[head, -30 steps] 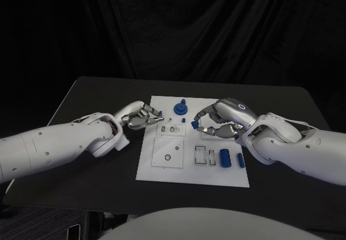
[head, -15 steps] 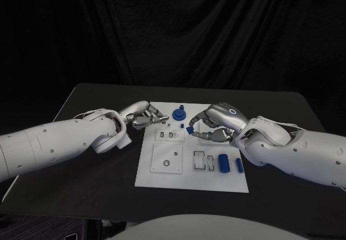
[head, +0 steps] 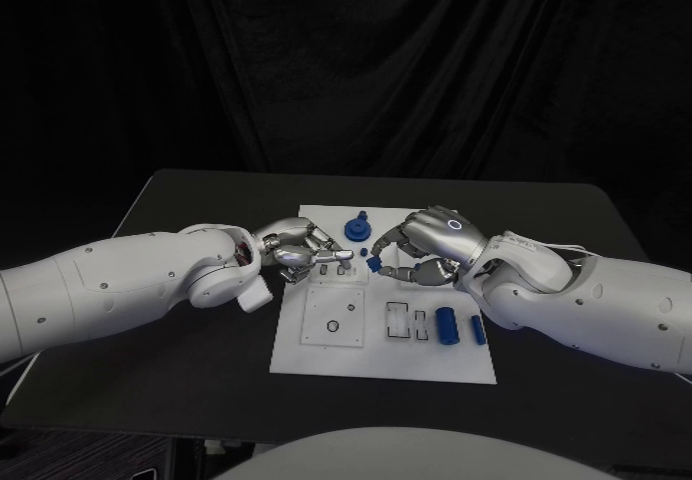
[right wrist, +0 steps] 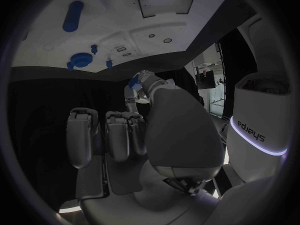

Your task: Assemble the parts on the task board

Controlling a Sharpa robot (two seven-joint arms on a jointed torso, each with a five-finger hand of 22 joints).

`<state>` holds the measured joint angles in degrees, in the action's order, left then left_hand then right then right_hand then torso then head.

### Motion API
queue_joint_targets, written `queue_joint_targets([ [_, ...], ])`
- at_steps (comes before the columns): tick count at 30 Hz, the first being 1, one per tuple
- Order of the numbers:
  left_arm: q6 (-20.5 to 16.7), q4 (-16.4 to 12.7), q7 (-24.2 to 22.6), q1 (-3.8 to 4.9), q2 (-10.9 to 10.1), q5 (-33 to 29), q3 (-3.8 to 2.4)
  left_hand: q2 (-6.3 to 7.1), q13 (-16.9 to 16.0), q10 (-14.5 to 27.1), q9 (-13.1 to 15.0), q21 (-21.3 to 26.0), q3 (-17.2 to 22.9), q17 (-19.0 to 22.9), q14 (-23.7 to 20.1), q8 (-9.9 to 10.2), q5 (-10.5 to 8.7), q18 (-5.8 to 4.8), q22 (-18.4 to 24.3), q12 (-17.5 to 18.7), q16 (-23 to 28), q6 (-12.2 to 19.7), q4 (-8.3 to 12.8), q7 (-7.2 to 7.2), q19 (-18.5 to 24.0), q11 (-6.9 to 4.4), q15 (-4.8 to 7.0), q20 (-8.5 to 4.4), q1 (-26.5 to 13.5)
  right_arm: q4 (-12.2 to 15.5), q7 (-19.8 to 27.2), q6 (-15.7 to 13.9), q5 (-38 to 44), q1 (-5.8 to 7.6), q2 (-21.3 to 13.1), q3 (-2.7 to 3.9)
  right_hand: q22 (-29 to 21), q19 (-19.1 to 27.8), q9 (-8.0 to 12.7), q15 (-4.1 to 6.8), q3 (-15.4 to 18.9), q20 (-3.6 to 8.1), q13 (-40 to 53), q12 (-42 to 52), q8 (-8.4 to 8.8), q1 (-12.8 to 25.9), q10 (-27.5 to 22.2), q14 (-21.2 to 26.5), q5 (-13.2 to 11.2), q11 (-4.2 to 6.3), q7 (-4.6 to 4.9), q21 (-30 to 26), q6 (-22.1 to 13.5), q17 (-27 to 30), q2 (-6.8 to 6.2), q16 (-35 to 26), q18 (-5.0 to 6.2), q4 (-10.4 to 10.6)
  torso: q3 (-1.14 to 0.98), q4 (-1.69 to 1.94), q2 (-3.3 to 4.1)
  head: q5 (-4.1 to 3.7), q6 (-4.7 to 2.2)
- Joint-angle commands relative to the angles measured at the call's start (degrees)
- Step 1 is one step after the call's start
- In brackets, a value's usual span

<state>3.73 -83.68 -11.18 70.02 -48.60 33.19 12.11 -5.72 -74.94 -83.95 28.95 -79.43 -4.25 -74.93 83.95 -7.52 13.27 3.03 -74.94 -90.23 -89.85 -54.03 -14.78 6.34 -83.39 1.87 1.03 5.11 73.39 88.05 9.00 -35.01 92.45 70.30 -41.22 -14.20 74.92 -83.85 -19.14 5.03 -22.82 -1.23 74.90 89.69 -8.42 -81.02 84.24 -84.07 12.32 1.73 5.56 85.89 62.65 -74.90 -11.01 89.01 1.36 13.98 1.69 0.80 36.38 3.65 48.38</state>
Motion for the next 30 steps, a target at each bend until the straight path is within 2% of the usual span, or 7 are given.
queue_joint_targets([
  [1, 4.78, -0.61, 0.27, 0.15, 0.13, -4.88, -0.05, 0.06, -15.06, -6.05, -0.1, 0.42, -0.19, -15.07, 6.05, 0.4, 0.27, -0.27, -11.42, 0.23, -0.15, 0.5, 0.13, 0.16, 0.35, 0.29, -0.18, 0.27, 0.52, -0.11, -1.01, 1.64, 2.4, 0.02, 0.25, 0.03, 13.67, -4.25, -2.23, 0.21, -0.07, 0.09, 14.98, 0.25, -0.01, -0.22, 5.69, -5.61, 0.28, 0.07, -2.93, -0.03, 3.04, -13.58, 0.26, 0.07, -0.28, -0.45, -0.05, 0.01, 0.03, -0.01, 0.12],
  [4, 4.82, -1.04, 0.1, 0.15, 0.13, -5.14, -0.05, -0.08, -15.06, -6.05, -0.19, 0.56, -0.25, -15.07, 6.05, 0.49, 0.18, -0.24, -11.37, 0.23, -0.15, 0.68, 0.2, 0.25, 0.47, 0.38, -0.27, 0.34, 0.75, -0.13, -0.54, 2.22, 2.57, 0.02, 0.51, 0.03, 13.65, -4.23, -2.22, 0.19, -0.06, 0.08, 14.92, 0.22, 0.04, -0.3, 5.66, -5.6, 0.22, 0.04, -2.89, -0.07, 2.97, -13.57, 0.28, 0.06, -0.27, -0.49, -0.01, 0.15, 0.06, -0.03, 0.35],
  [8, 4.4, -1.26, 0.04, 0.14, 0.13, -5.3, -0.05, -0.08, -15.06, -6.05, -0.35, 0.87, -0.45, -15.07, 6.05, 0.61, 0.3, -0.17, -11.28, 0.23, -0.15, 0.95, 0.57, 0.37, 0.75, 0.54, -0.43, 0.5, 1.41, 0.24, 0.3, 2.71, 2.67, 0.02, 0.75, 0.03, 13.66, -4.24, -2.21, 0.18, -0.06, 0.07, 14.9, 0.21, 0.06, -0.32, 5.65, -5.61, 0.21, 0.03, -2.88, -0.05, 2.95, -13.59, 0.29, 0.07, -0.28, -0.51, 0.04, 0.16, 0.07, 0.12, 0.81],
  [10, 4.21, -1.26, 0.17, 0.13, 0.13, -5.35, -0.05, -0.09, -15.06, -6.05, -0.44, 1.1, -0.55, -15.07, 6.05, 0.69, 0.44, -0.11, -11.2, 0.23, -0.15, 1.11, 0.75, 0.46, 0.94, 0.61, -0.5, 0.57, 1.71, 0.6, 0.81, 2.95, 2.71, 0.02, 0.89, 0.03, 13.66, -4.24, -2.21, 0.18, -0.06, 0.07, 14.9, 0.21, 0.06, -0.32, 5.65, -5.61, 0.21, 0.03, -2.88, -0.05, 2.95, -13.59, 0.29, 0.07, -0.28, -0.51, 0.06, 0.03, 0.11, 0.17, 0.92],
  [19, 4.21, -1.01, 1.88, 0.11, 0.12, -5.41, -0.05, -0.13, -15.06, -6.05, -0.58, 1.21, -0.63, -15.07, 6.05, 0.65, 0.85, -0.08, -11.17, 0.23, -0.15, 1.15, 1.6, 0.49, 1.1, 0.69, -0.63, 0.72, 2.95, 2.02, 2.1, 3.27, 2.75, 0.02, 0.87, 0.03, 13.67, -4.25, -2.2, 0.15, -0.06, 0.05, 14.81, 0.16, 0.11, -0.39, 5.59, -5.6, 0.21, 0.0, -2.84, -0.02, 2.89, -13.57, 0.33, 0.06, -0.28, -0.54, 0.07, 0.18, 0.04, 0.23, 1.62],
  [27, 5.07, -0.7, 3.9, 0.08, 0.13, -5.41, -0.05, 0.09, -15.06, -6.05, 0.14, 1.64, -1.08, -15.07, 6.05, -0.84, 1.08, 0.05, -11.02, 0.23, -0.15, 0.46, 2.71, 0.22, 1.51, 0.51, -0.51, 0.72, 4.07, 2.45, 2.4, 3.8, 2.75, 0.02, 0.88, 0.03, 13.65, -4.22, -2.2, 0.14, -0.05, 0.04, 14.77, 0.14, 0.12, -0.38, 5.56, -5.59, 0.18, -0.02, -2.81, -0.08, 2.88, -13.52, 0.36, 0.03, -0.27, -0.53, 0.03, 0.09, 0.0, 0.46, 1.62],
  [30, 5.98, -0.7, 4.45, 0.08, 0.13, -5.41, -0.05, 0.43, -15.06, -6.05, 0.56, 2.02, -1.54, -15.07, 6.05, -1.34, 1.08, 0.14, -10.89, 0.23, -0.15, 1.38, 3.2, 0.34, 1.82, 0.61, -0.53, 0.71, 4.29, 2.42, 2.38, 4.01, 2.75, 0.02, 0.99, 0.03, 13.65, -4.22, -2.2, 0.14, -0.05, 0.04, 14.77, 0.14, 0.12, -0.38, 5.56, -5.59, 0.18, -0.02, -2.81, -0.08, 2.88, -13.52, 0.36, 0.03, -0.27, -0.53, 0.07, 0.15, -0.01, 0.36, 1.62],
])
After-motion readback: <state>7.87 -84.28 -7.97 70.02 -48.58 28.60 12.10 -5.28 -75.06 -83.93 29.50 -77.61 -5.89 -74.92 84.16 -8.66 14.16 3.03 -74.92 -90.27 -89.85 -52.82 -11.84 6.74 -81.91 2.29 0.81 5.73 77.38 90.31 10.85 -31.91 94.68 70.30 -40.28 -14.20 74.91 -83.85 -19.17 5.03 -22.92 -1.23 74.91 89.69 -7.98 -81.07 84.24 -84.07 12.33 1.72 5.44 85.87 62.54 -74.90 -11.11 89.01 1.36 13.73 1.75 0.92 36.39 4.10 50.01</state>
